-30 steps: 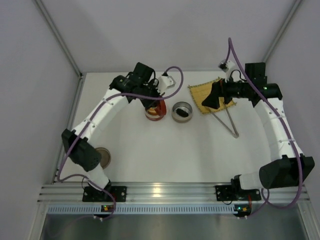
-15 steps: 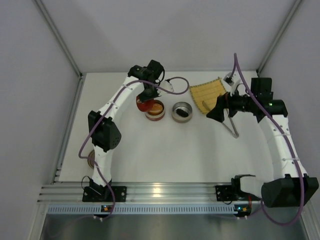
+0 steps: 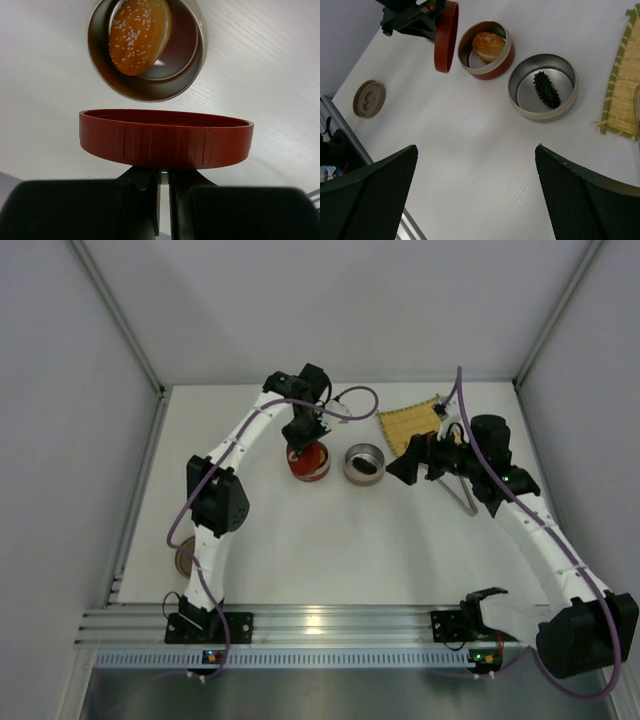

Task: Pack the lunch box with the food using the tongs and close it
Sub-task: Close the box lid on the packing box.

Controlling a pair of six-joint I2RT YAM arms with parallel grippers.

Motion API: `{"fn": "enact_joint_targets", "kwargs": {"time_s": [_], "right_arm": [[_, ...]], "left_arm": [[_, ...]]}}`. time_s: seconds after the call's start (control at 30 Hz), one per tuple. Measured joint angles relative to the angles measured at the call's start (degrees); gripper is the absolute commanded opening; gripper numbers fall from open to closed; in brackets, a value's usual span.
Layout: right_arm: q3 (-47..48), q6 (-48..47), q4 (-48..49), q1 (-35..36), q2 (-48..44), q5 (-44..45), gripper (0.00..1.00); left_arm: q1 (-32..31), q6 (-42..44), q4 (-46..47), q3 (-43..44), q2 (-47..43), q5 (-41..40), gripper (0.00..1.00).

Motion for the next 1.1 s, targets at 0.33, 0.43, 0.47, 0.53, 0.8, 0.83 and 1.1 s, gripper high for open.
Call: {"fn": "enact_joint_targets", "kwargs": {"time_s": [0.33,0.43,0.47,0.53,0.8,0.83,1.1], "right_arm": [[0.39,7.04,13.77,11.02,7.1,9.2,0.99],[1.31,7.82,15.89,13.35,10.25,10.25,0.99],[1.55,7.89,16.44,14.21,10.99,10.45,0.99],[2.03,8.02,17.49,15.47,12.04,10.8,0.98],[6.21,8.37,19.8,17.33,14.34,10.95,0.95],[6.67,8.37,20.15,17.53,14.56,10.78,0.95],[8.41,7.15,21.24,20.61,17.66,8.48,0.94]], "left_arm": [[3.76,-15.96,-0.17,-1.18,-4.59,18.05,0.0],[3.8,-20.9,0.04,-2.49,-8.28,19.5,0.0],[3.76,-22.49,0.15,-2.84,-9.4,19.54,0.0],[3.63,-25.46,0.79,-3.58,-11.28,19.65,0.0],[3.65,-33.38,5.35,-8.7,-14.56,21.62,0.0],[3.65,-33.77,5.7,-8.9,-14.56,21.97,0.0],[3.65,-33.53,8.52,-10.03,-14.78,26.73,0.0]]}}
